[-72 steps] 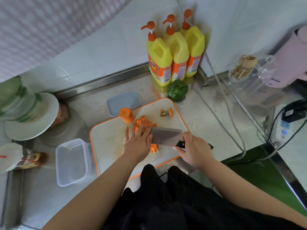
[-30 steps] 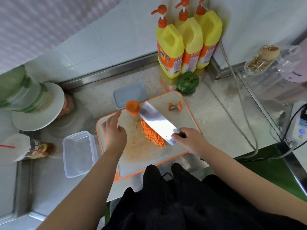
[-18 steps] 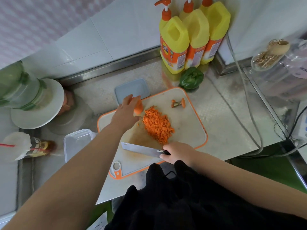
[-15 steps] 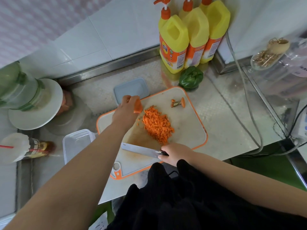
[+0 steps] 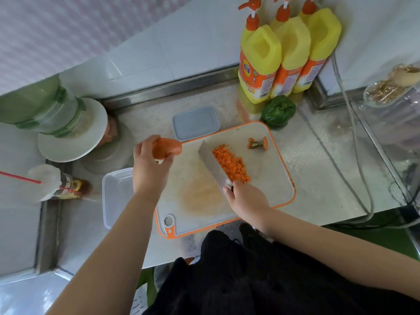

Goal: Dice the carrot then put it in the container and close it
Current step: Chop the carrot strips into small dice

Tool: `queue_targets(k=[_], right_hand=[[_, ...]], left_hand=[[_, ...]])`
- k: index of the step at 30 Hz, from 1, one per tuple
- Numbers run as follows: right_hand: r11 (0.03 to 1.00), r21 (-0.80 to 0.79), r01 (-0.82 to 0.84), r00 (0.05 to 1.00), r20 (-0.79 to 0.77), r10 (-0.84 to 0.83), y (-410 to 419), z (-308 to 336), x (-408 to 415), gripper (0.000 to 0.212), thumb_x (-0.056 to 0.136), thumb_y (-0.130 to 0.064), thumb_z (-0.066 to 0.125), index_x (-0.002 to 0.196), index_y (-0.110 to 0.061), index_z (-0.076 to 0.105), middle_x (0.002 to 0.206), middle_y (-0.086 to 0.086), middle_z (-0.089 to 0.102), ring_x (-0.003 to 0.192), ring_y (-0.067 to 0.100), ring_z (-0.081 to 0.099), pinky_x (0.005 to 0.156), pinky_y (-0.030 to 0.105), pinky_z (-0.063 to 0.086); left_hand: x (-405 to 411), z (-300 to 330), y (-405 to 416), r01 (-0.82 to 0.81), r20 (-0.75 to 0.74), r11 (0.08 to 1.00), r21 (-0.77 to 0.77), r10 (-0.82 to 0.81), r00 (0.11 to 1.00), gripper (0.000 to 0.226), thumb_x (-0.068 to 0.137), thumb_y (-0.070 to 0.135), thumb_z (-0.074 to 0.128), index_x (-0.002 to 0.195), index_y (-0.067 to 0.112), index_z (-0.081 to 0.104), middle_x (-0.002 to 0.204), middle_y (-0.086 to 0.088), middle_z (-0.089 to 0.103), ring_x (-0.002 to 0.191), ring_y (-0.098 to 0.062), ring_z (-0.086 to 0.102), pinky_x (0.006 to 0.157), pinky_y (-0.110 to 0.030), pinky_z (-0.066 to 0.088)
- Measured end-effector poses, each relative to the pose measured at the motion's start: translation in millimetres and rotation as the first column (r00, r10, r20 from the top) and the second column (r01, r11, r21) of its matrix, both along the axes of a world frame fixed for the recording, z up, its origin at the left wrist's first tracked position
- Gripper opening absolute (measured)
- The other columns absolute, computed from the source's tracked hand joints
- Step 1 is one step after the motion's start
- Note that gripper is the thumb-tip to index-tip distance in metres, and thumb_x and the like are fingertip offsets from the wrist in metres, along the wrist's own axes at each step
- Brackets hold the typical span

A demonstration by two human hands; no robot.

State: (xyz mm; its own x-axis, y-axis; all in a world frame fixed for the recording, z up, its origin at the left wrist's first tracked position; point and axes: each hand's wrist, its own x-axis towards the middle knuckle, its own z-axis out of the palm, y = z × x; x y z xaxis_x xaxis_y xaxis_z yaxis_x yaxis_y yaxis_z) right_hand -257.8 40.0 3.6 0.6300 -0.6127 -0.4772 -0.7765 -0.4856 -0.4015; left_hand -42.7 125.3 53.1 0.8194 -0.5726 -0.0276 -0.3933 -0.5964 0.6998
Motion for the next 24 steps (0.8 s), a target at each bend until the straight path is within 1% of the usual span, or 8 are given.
queue_targets(k=[2,5,8,10,13,17,20,24], right_hand=[[0.995,0.064,-0.081,0.996,0.05,0.078,12,5,10,0.039,0.102,-0.043,0.031,0.107,-0.01,0.052,0.073,0.0,0.048,0.071,0.026,0.052,0.057,0.033,0.034],[0.975,0.091,-0.202,0.979,0.048,0.198,31,6,35,0.038,0.101,-0.043,0.036,0.077,-0.015,0.043,0.067,-0.001,0.043,0.068,0.026,0.049,0.049,0.03,0.027],[0.971,0.052,-0.233,0.973,0.019,0.232,37,-1,53,0.038,0.101,-0.045,0.036,0.087,-0.011,0.048,0.071,0.002,0.047,0.071,0.029,0.054,0.053,0.03,0.033],[0.983,-0.013,-0.184,0.983,-0.014,0.184,32,-5,52,0.042,0.102,-0.044,0.033,0.101,-0.008,0.053,0.076,0.004,0.054,0.067,0.027,0.055,0.048,0.029,0.032],[1.0,0.013,0.027,1.0,0.006,-0.028,22,-6,45,0.042,0.102,-0.043,0.029,0.103,-0.006,0.051,0.07,0.002,0.057,0.056,0.021,0.056,0.044,0.029,0.038],[0.981,0.096,0.168,0.978,0.108,-0.178,10,7,29,0.035,0.1,-0.046,0.033,0.1,-0.014,0.047,0.074,0.003,0.064,0.063,0.024,0.065,0.062,0.038,0.055],[0.985,-0.115,0.127,0.978,0.179,-0.105,5,20,10,0.034,0.099,-0.047,0.037,0.102,-0.016,0.048,0.077,0.003,0.058,0.076,0.028,0.062,0.065,0.036,0.049],[0.902,-0.43,0.028,0.987,0.157,0.045,-3,25,-7,0.039,0.099,-0.048,0.034,0.118,-0.018,0.052,0.087,0.003,0.065,0.076,0.027,0.066,0.058,0.035,0.049]], left_hand=[[-4,0,12,-0.06,-0.039,0.998,-0.026,0.059,0.997,0.055,0.083,0.022,0.074,0.132,0.032,0.051,0.128,0.006,0.043,0.093,-0.012,0.053,0.085,-0.028,0.044],[-8,1,25,-0.111,-0.056,0.992,-0.053,0.108,0.993,0.055,0.083,0.027,0.075,0.132,0.035,0.05,0.123,0.012,0.039,0.086,-0.015,0.06,0.081,-0.03,0.046],[-10,0,35,-0.105,-0.055,0.992,-0.065,0.102,0.993,0.055,0.083,0.027,0.075,0.131,0.035,0.05,0.125,0.01,0.041,0.089,-0.016,0.06,0.083,-0.032,0.049],[-12,-2,40,-0.104,-0.061,0.993,-0.049,0.101,0.993,0.054,0.083,0.029,0.075,0.13,0.037,0.05,0.127,0.009,0.044,0.092,-0.015,0.061,0.083,-0.031,0.049],[-14,-7,49,-0.074,-0.048,0.997,0.019,0.075,0.996,0.056,0.083,0.028,0.073,0.131,0.042,0.047,0.131,0.01,0.044,0.099,-0.018,0.061,0.082,-0.032,0.047],[-26,-16,51,0.06,-0.069,0.987,0.15,-0.051,0.996,0.072,0.087,0.025,0.07,0.146,0.041,0.032,0.14,0.005,0.038,0.112,-0.023,0.055,0.087,-0.039,0.048],[-41,-24,49,0.213,-0.037,0.944,0.253,-0.211,0.977,0.077,0.089,0.029,0.069,0.15,0.037,0.024,0.142,0.007,0.036,0.116,-0.025,0.052,0.086,-0.038,0.045],[-55,-38,50,0.362,-0.026,0.841,0.402,-0.384,0.923,0.067,0.091,0.031,0.065,0.149,0.032,0.03,0.14,0.007,0.034,0.121,-0.025,0.048,0.095,-0.039,0.044]])
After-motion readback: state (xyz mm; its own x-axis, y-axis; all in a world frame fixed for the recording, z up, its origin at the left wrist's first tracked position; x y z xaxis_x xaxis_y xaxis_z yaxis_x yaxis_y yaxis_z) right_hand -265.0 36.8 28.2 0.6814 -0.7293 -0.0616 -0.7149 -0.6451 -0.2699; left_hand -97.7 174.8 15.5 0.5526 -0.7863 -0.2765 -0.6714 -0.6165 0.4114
